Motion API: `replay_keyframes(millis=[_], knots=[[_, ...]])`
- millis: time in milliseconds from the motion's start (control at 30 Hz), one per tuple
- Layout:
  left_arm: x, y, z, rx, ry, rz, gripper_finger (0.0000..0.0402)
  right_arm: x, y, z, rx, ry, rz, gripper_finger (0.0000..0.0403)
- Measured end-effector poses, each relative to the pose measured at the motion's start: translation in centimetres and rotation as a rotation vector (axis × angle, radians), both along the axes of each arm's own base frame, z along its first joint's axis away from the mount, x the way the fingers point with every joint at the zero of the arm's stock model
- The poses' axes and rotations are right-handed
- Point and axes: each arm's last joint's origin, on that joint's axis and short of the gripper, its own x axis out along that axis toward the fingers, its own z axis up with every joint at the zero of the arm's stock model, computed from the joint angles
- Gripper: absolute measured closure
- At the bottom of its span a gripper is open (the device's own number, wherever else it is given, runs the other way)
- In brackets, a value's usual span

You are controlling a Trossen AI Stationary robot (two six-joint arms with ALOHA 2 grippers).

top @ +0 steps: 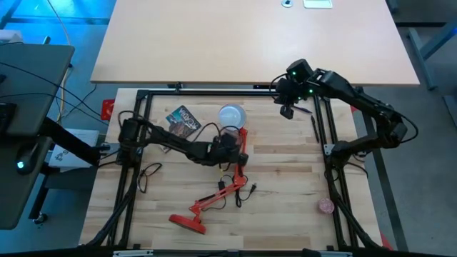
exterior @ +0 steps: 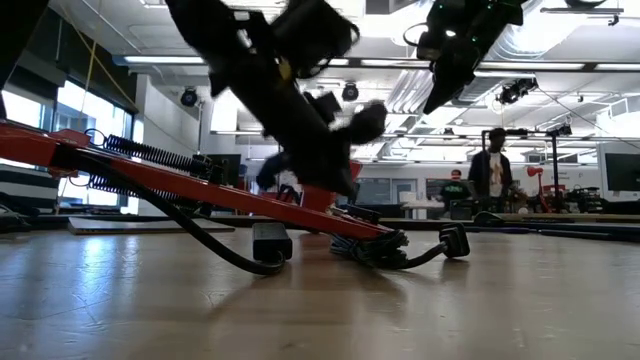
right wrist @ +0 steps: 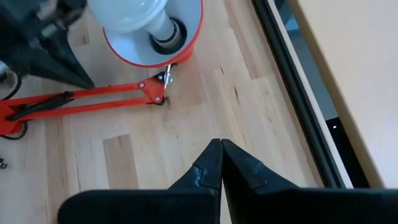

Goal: Screw lightbulb
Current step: Remove the lightbulb from the red lamp

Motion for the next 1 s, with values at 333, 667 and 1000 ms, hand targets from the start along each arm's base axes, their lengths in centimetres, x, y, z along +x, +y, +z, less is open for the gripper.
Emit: replay_keyframes(millis=[333,667,1000], knots=[[1.1,-1.1,-1.3,0.216,-0.041,0.037,0.0401,0.0,0.0,0.0,-0.001,-0.001,0.002,0.0403],[2.4,-0.1,-4.3,0.353,-0.029,0.009,0.0401,0.1,-0.1,0.1,0.012,-0.019,-0.027,0.0403],[2.3,-0.2,-7.1,0.275,-0.028,0.046,0.0401,0.2,-0.1,0.2,0.012,-0.04,-0.038,0.0403]])
